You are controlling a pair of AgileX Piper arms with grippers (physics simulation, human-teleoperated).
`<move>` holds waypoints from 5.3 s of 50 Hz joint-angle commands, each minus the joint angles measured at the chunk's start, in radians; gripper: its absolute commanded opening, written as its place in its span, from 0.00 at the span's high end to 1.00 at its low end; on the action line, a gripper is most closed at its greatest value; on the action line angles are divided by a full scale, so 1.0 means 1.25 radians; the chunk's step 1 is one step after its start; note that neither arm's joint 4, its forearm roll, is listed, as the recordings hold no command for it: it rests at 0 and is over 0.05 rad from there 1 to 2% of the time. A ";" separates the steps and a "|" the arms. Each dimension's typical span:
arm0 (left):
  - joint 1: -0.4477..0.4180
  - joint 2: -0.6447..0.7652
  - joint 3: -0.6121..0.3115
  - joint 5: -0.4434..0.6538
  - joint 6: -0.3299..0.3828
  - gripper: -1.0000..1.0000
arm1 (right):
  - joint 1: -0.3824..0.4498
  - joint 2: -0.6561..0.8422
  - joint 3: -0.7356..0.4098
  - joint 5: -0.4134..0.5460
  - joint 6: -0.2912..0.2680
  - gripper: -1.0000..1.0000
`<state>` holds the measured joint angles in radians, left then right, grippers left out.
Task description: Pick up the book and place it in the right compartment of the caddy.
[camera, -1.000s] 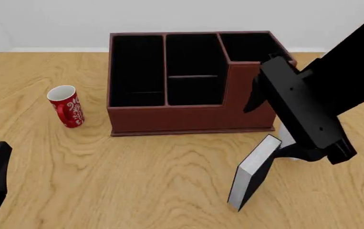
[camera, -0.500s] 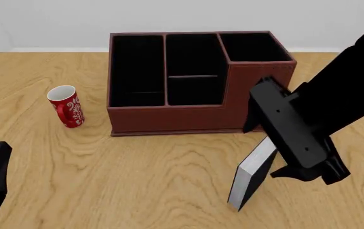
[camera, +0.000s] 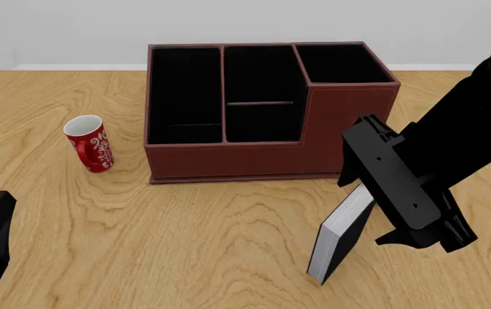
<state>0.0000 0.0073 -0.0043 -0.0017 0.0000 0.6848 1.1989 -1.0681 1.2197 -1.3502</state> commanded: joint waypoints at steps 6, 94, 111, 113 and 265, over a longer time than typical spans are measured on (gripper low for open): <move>0.000 0.000 0.000 0.000 0.000 0.00 | -0.041 0.015 -0.001 0.000 -0.037 0.00; 0.000 0.000 0.000 0.000 0.000 0.00 | -0.078 0.127 0.009 -0.065 -0.089 0.00; 0.000 0.000 0.000 0.000 0.000 0.00 | -0.048 0.154 0.024 -0.101 -0.070 0.00; 0.000 0.000 0.000 0.000 0.000 0.00 | -0.041 0.157 0.023 -0.100 -0.061 0.00; 0.000 0.000 0.000 0.000 0.000 0.00 | 0.057 0.187 -0.660 0.000 0.721 1.00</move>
<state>0.0000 0.0073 -0.0043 -0.0017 0.0000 0.7834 1.4302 -1.8378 1.2200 -0.4473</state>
